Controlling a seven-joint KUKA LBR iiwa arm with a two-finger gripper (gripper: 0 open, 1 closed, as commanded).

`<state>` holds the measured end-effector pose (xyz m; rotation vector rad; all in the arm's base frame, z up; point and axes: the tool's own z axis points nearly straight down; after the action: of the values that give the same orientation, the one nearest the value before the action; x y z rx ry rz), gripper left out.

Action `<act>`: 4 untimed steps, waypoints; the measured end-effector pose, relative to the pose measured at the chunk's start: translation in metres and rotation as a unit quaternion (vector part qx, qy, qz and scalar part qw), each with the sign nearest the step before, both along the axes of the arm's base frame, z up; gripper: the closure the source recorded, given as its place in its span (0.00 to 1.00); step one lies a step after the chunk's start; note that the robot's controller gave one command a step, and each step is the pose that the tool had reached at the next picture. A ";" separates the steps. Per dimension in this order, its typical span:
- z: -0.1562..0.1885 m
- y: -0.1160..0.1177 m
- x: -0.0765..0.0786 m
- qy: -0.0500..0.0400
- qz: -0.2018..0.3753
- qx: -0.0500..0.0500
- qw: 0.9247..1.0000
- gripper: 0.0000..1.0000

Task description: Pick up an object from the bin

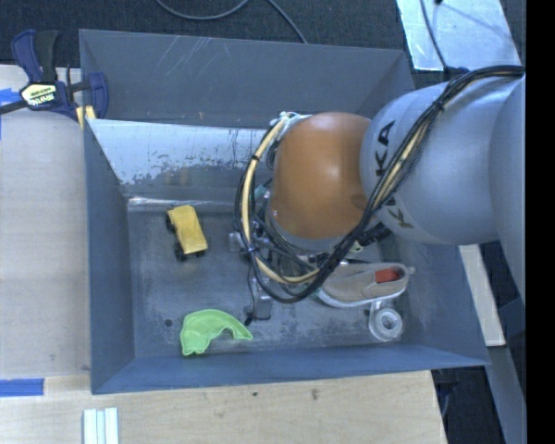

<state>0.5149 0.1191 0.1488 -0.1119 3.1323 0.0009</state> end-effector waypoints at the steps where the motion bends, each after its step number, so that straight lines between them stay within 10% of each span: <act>1: -0.058 0.024 -0.007 0.000 0.040 0.000 0.999 0.00; 2: -0.077 0.024 0.001 -0.003 0.266 -0.001 0.964 1.00; 3: -0.077 0.024 0.001 -0.003 0.265 -0.001 0.964 1.00; 4: 0.096 0.036 0.002 -0.010 0.298 -0.001 0.955 1.00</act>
Offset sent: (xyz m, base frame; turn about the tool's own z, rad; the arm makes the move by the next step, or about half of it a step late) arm -0.0010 0.0229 -0.0788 -0.5401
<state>0.5170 0.1554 0.2451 -1.0339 2.9393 -0.0006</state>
